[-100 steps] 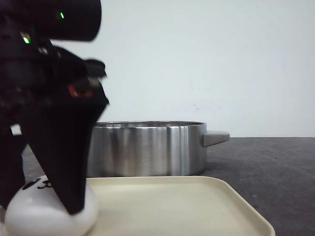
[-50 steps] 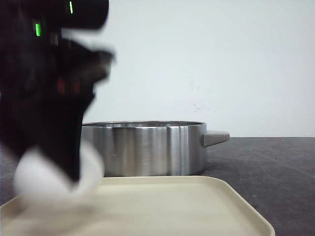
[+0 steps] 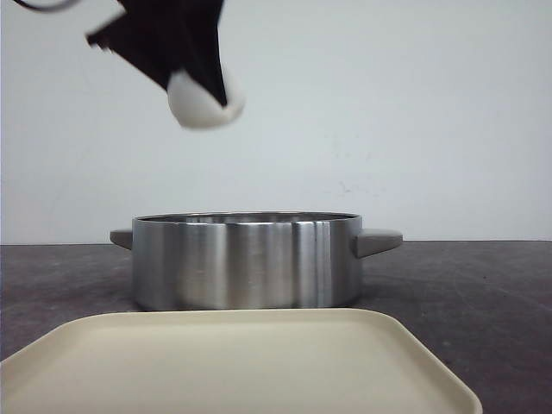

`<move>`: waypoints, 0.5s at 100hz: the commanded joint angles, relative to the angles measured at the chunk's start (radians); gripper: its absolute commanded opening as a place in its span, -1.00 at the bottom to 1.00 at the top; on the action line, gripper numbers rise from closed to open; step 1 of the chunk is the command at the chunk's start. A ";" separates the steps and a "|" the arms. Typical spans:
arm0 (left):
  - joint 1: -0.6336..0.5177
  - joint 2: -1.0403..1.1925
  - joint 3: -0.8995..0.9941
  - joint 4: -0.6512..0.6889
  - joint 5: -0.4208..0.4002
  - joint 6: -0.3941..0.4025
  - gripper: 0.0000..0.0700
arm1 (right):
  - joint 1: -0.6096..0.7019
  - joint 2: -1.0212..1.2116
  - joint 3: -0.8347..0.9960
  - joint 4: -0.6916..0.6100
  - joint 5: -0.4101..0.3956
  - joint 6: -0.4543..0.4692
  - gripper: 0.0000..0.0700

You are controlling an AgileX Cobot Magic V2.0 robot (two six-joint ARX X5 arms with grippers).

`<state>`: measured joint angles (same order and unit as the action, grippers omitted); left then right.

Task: Steam buns
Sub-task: 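Lower the last bun into the pot and open the left gripper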

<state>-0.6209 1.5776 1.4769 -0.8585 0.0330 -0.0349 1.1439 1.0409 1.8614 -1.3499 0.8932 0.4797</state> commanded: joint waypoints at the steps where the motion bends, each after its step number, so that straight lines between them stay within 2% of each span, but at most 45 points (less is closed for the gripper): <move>1: 0.021 0.089 0.055 -0.004 -0.010 0.053 -0.97 | 0.013 0.014 0.016 -0.073 0.004 0.014 -0.97; 20: 0.084 0.245 0.104 0.039 -0.005 0.034 -0.97 | 0.013 0.017 0.016 -0.073 -0.004 0.039 -0.97; 42: 0.105 0.338 0.104 0.078 0.067 0.016 -0.96 | 0.013 0.008 0.016 -0.073 -0.005 0.045 -0.97; 50: 0.105 0.369 0.104 0.083 0.068 0.016 -0.96 | 0.013 0.008 0.016 -0.073 -0.005 0.045 -0.97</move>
<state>-0.5133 1.9018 1.5566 -0.7784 0.0963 -0.0151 1.1439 1.0420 1.8606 -1.3499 0.8867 0.5064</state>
